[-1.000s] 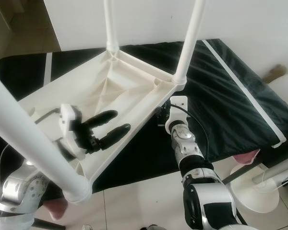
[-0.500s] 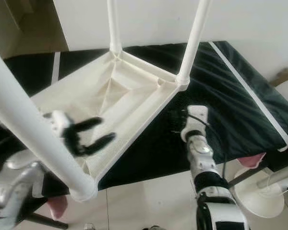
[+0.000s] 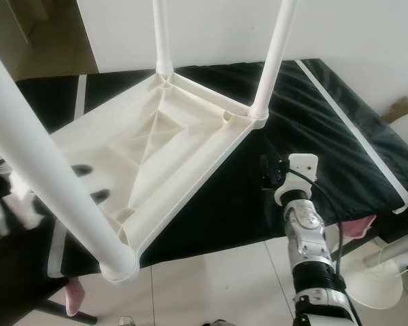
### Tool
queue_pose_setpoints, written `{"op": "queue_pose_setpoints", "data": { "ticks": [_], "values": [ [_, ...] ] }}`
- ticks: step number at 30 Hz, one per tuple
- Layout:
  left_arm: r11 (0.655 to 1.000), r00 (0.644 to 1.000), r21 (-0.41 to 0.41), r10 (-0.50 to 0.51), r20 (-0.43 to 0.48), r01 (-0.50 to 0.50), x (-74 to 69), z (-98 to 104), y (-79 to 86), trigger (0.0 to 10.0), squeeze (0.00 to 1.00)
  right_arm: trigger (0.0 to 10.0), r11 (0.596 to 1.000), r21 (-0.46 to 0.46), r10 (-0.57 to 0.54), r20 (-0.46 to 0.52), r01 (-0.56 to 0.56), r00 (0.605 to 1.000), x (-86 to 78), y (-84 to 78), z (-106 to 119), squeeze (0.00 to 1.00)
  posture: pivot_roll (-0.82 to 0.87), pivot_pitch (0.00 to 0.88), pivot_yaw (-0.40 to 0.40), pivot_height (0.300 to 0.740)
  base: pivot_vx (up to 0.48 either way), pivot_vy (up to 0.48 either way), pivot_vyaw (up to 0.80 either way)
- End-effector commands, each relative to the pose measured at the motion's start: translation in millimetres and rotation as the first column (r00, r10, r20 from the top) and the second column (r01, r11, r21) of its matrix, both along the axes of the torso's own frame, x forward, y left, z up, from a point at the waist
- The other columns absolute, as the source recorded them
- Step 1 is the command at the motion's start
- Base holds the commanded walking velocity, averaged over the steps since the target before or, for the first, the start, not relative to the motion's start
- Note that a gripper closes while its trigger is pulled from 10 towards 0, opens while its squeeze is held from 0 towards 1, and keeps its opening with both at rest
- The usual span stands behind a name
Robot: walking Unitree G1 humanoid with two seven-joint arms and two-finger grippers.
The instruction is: Building children table
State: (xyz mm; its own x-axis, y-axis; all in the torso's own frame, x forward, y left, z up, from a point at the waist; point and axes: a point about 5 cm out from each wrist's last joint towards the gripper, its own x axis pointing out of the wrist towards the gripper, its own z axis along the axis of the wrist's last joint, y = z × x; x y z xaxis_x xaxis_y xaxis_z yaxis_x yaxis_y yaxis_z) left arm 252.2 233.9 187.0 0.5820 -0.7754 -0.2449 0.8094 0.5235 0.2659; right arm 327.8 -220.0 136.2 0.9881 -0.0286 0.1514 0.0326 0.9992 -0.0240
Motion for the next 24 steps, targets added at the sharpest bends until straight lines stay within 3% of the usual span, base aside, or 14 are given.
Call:
{"op": "queue_pose_setpoints", "data": {
  "ticks": [1,4,5,13,24],
  "values": [
    [0.998,0.996,0.015,-0.061,-0.059,0.062,-8.0,-5.1,2.0,10.0,0.0,10.0,1.0,0.005,0.001,-0.019,-0.001,1.0,-3.7,-2.4,-3.6,0.0,0.07,0.103,-0.04,0.74,0.0,0.0,0.0],
    [0.997,0.994,0.027,-0.069,-0.082,0.071,-10.5,-6.9,4.0,10.0,0.0,10.0,1.0,0.005,0.003,-0.018,-0.003,1.0,-4.4,-2.5,-3.4,0.0,0.08,0.103,-0.042,0.74,0.0,0.0,0.0],
    [0.991,0.982,0.076,-0.1,-0.162,0.113,-21.2,-13.9,10.0,10.0,0.0,10.0,1.0,0.003,0.012,-0.017,-0.012,1.0,-4.4,-0.8,-2.4,0.0,0.08,0.103,-0.046,0.74,0.0,0.0,0.0],
    [0.978,0.964,0.128,-0.133,-0.23,0.165,-33.1,-16.0,23.6,10.0,0.0,10.0,0.999,0.002,0.036,-0.028,-0.036,0.999,-3.6,3.9,-0.2,0.0,0.09,0.101,-0.058,0.74,0.0,0.0,0.0],
    [0.957,0.974,0.241,-0.118,-0.195,0.164,-33.0,-18.8,27.2,10.0,0.0,10.0,0.998,0.003,0.065,-0.037,-0.065,0.997,0.3,10.1,1.4,0.0,0.11,0.108,-0.069,0.74,0.0,0.0,0.0]
  ]
}}
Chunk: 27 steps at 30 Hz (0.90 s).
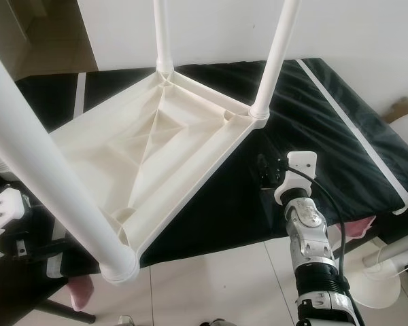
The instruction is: Building children table
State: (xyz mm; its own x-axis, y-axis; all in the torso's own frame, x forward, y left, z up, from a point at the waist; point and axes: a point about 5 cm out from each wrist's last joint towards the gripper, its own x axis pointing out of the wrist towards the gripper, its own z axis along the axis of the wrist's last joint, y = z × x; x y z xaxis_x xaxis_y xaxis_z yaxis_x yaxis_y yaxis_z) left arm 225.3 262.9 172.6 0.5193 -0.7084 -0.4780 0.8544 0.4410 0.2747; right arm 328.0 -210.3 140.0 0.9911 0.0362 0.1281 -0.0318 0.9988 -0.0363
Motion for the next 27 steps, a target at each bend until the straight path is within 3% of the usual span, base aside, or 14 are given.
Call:
{"op": "queue_pose_setpoints", "data": {
  "ticks": [1,10,17,23,27],
  "values": [
    [0.993,0.993,0.05,-0.101,-0.066,0.104,-4.0,-5.9,-2.2,10.0,0.0,10.0,1.0,0.016,0.003,-0.014,-0.003,1.0,0.3,0.9,-2.1,0.0,0.11,0.108,-0.069,0.74,0.0,0.0,0.0],
    [0.968,0.993,0.223,-0.118,-0.015,0.118,10.2,-11.1,0.5,10.0,0.0,10.0,1.0,0.016,0.001,-0.014,-0.001,1.0,1.0,1.3,-0.1,0.0,0.1,0.112,-0.062,0.74,0.0,0.0,0.0],
    [0.96,0.992,0.251,-0.123,-0.017,0.123,14.0,-11.4,3.3,10.0,0.0,10.0,1.0,0.014,-0.005,-0.014,0.005,1.0,0.0,-0.2,-0.3,0.0,0.1,0.113,-0.056,0.74,0.0,0.0,0.0],
    [0.942,0.989,0.305,-0.148,0.005,0.14,31.9,-16.2,-4.6,10.0,0.0,10.0,1.0,0.016,-0.016,-0.013,0.017,1.0,-0.5,-0.1,-1.0,0.0,0.09,0.111,-0.039,0.74,0.0,0.0,0.0],
    [0.94,0.986,0.299,-0.169,-0.008,0.163,41.2,-21.0,-14.7,10.0,0.0,10.0,0.999,0.021,-0.026,-0.004,0.026,1.0,-1.3,0.1,0.4,0.0,0.08,0.11,-0.032,0.74,0.0,0.0,0.0]
  ]
}}
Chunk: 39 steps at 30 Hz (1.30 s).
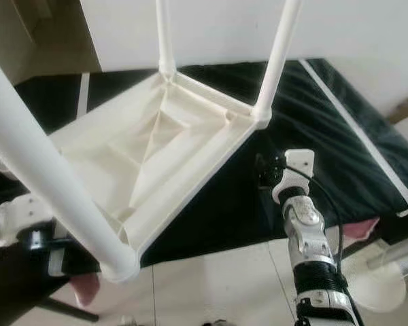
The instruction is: Building children table
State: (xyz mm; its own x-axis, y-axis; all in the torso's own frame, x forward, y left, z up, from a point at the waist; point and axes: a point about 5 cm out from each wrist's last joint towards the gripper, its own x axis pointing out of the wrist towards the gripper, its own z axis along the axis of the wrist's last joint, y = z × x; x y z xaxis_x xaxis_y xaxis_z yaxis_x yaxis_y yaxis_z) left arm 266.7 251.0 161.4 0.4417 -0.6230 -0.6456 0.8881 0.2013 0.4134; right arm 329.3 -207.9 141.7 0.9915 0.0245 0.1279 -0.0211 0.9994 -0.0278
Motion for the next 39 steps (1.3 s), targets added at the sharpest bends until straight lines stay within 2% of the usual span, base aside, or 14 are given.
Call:
{"op": "queue_pose_setpoints", "data": {
  "ticks": [1,7,13,15,16,17,20,21,26,28,30,35,36,39],
  "values": [
    [1.0,0.999,0.02,-0.004,-0.034,0.005,-0.3,-9.8,-2.7,10.0,0.0,10.0,1.0,0.013,-0.015,-0.004,0.015,1.0,-2.6,-2.2,-1.3,0.0,0.08,0.11,-0.032,0.74,0.0,0.0,0.0],
    [0.998,0.996,-0.018,0.051,-0.07,-0.052,4.1,-14.2,-3.1,10.0,0.0,10.0,0.999,0.012,-0.031,-0.002,0.031,1.0,-5.0,-4.9,-1.6,0.0,0.07,0.113,-0.021,0.74,0.0,0.0,0.0],
    [0.978,0.988,-0.152,0.131,-0.087,-0.143,7.4,-12.9,-10.2,10.0,0.0,10.0,0.999,0.016,-0.044,0.0,0.044,0.999,-7.1,-5.6,-2.2,0.0,0.06,0.116,-0.012,0.74,0.0,0.0,0.0],
    [0.952,0.981,-0.242,0.167,-0.099,-0.186,6.9,-11.9,-17.5,10.0,0.0,10.0,0.999,0.02,-0.047,0.0,0.047,0.999,-8.0,-4.5,-3.1,0.0,0.06,0.118,-0.011,0.74,0.0,0.0,0.0],
    [0.952,0.981,-0.242,0.167,-0.099,-0.186,6.9,-11.9,-17.5,10.0,0.0,10.0,0.999,0.02,-0.047,0.0,0.047,0.999,-8.0,-4.5,-3.1,0.0,0.06,0.118,-0.011,0.74,0.0,0.0,0.0],
    [0.922,0.971,-0.308,0.204,-0.127,-0.234,5.7,-13.0,-22.5,10.0,0.0,10.0,0.999,0.021,-0.048,-0.001,0.048,0.999,-8.3,-3.6,-3.7,0.0,0.07,0.121,-0.011,0.74,0.0,0.0,0.0],
    [0.895,0.959,-0.348,0.24,-0.151,-0.279,5.2,-14.3,-24.8,10.0,0.0,10.0,0.999,0.023,-0.047,-0.002,0.047,0.999,-8.3,-2.9,-4.1,0.0,0.07,0.123,-0.012,0.74,0.0,0.0,0.0],
    [0.855,0.936,-0.385,0.297,-0.188,-0.348,4.4,-17.6,-27.3,10.0,0.0,10.0,0.999,0.024,-0.046,-0.004,0.046,0.999,-8.2,-2.2,-4.3,0.0,0.07,0.128,-0.016,0.74,0.0,0.0,0.0],
    [0.817,0.907,-0.396,0.362,-0.213,-0.419,3.7,-23.2,-30.2,10.0,0.0,10.0,0.999,0.025,-0.043,-0.007,0.044,0.999,-7.8,-1.4,-4.1,0.0,0.08,0.127,-0.019,0.74,0.0,0.0,0.0],
    [0.798,0.887,-0.39,0.4,-0.23,-0.46,-0.3,-30.6,-41.1,10.0,0.0,10.0,0.999,0.025,-0.038,-0.007,0.038,0.999,-6.5,0.5,-3.6,0.0,0.08,0.125,-0.018,0.74,0.0,0.0,0.0],
    [0.794,0.885,-0.391,0.404,-0.233,-0.466,-5.7,-34.6,-51.9,10.0,0.0,10.0,0.999,0.027,-0.034,-0.006,0.035,0.999,-5.5,2.3,-3.0,0.0,0.08,0.123,-0.019,0.74,0.0,0.0,0.0],
    [0.806,0.901,-0.405,0.372,-0.224,-0.433,-10.0,-34.8,-58.5,10.0,0.0,10.0,0.999,0.031,-0.029,-0.004,0.029,1.0,-4.4,4.3,-2.3,0.0,0.08,0.12,-0.022,0.74,0.0,0.0,0.0],
    [0.831,0.934,-0.426,0.314,-0.171,-0.358,-10.6,-26.8,-54.0,10.0,0.0,10.0,0.999,0.031,-0.019,-0.006,0.019,1.0,-3.7,6.5,-2.6,0.0,0.09,0.113,-0.035,0.74,0.0,0.0,0.0],
    [0.846,0.966,-0.466,0.224,-0.128,-0.258,-10.3,-9.6,-40.6,10.0,0.0,10.0,1.0,0.029,-0.002,-0.009,0.003,1.0,-2.6,9.8,-3.5,0.0,0.09,0.109,-0.039,0.74,0.0,0.0,0.0]
  ]
}}
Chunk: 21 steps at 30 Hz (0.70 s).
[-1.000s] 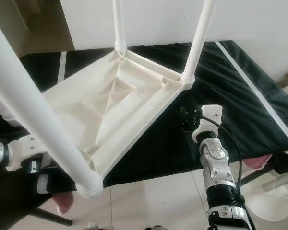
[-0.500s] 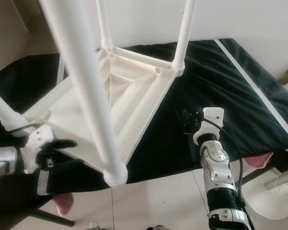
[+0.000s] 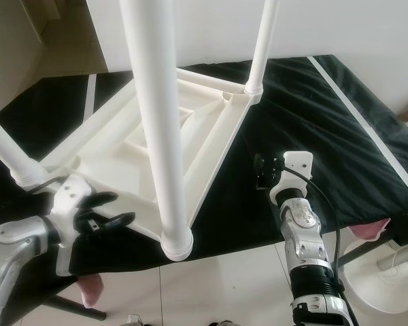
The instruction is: Building children table
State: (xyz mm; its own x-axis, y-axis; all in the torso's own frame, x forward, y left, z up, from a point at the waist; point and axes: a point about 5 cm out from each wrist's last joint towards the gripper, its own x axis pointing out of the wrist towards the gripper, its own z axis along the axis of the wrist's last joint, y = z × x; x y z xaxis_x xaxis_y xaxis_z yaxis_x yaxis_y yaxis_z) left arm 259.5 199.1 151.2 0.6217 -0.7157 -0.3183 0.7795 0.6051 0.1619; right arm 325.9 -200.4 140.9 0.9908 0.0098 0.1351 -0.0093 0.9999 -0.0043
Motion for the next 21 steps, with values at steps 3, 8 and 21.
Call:
{"op": "queue_pose_setpoints", "data": {
  "ticks": [3,8,21],
  "values": [
    [0.99,0.991,-0.045,-0.131,0.001,0.131,-7.5,14.3,16.6,10.0,0.0,10.0,1.0,0.005,0.017,-0.016,-0.017,1.0,0.8,3.4,-3.1,0.0,0.09,0.102,-0.044,0.74,0.0,0.0,0.0],
    [0.96,0.964,-0.094,-0.265,-0.013,0.263,-22.7,24.2,13.8,10.0,0.0,10.0,0.999,-0.005,0.044,-0.013,-0.045,0.999,-3.3,3.0,-4.6,0.0,0.09,0.095,-0.044,0.74,0.0,0.0,0.0],
    [0.927,0.95,0.21,-0.308,-0.043,0.31,-16.2,-7.0,17.5,10.0,0.0,10.0,0.999,-0.022,0.029,-0.035,-0.029,0.999,-16.2,-13.9,-12.6,0.0,0.08,0.08,-0.047,0.74,0.0,0.0,0.0]
  ]
}}
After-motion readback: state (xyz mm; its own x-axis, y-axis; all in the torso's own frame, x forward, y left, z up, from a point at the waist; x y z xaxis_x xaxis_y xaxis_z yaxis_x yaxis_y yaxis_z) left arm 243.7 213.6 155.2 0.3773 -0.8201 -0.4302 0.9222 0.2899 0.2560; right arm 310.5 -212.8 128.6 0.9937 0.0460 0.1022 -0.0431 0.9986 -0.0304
